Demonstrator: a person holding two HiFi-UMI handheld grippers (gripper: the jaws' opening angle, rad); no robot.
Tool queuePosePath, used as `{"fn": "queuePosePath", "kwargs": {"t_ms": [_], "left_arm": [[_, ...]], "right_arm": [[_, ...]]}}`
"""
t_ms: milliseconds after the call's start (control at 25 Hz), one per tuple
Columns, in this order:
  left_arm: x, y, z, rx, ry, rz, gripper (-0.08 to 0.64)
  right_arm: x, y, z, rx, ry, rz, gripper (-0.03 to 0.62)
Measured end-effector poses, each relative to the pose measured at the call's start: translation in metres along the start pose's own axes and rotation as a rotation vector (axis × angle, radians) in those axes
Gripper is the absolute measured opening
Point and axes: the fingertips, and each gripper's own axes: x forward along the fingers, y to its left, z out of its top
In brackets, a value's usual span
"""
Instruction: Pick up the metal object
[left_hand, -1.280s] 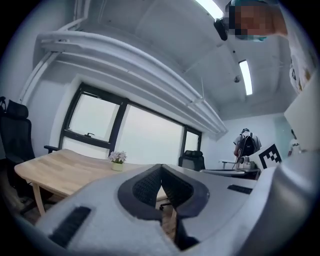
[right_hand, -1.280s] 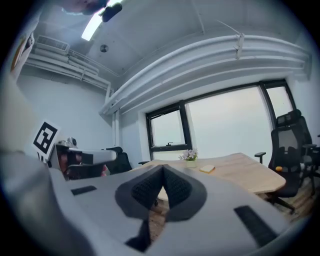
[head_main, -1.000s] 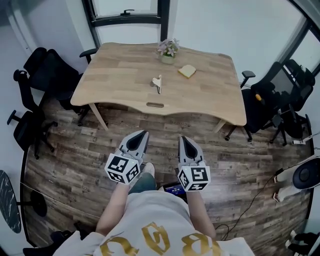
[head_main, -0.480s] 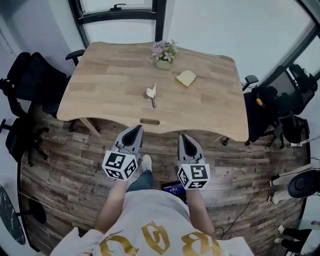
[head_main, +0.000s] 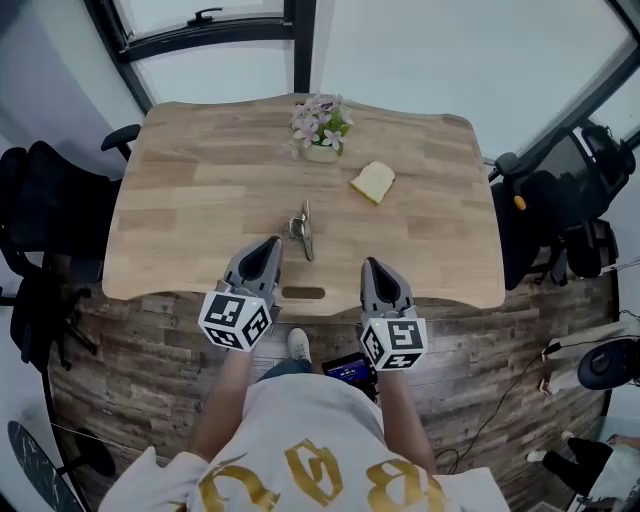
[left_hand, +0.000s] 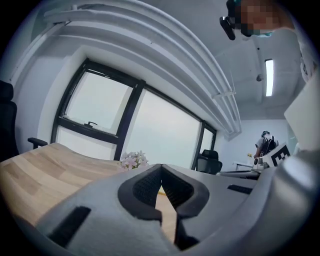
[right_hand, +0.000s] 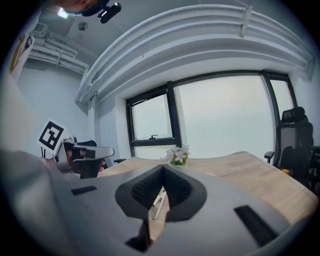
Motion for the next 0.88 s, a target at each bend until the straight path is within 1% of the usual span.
{"fn": "queuePosePath", "kwargs": {"t_ms": [240,440,560,720,880], "left_arm": [[0.031,0.019,0.002,-0.034,0.013,-0.021,0.018],[0.045,0.028,-0.008,-0.01,0.059,-0.019,0.018],[0.049,0.031,-0.009,-0.011,0.061,-0.029,0.018],[0.054,0.039,-0.008,-0.013,0.059,-0.01,0.018],[0.062,0.043,-0.003,0.016,0.06,-0.01,0.018]], "right_arm": [[0.019,-0.011,0.0,0.019,0.019,-0.038,0.011],[0.029,-0.017,-0.009,0.049,0.042,-0.041,0.011],[0.039,-0.017,-0.012,0.051,0.049,-0.033,0.011],[0.05,-0.012,-0.007,0.031,0.043,-0.003,0.011],[0.06,-0.017,-0.001,0.027,0.042,0.0,0.011]]}}
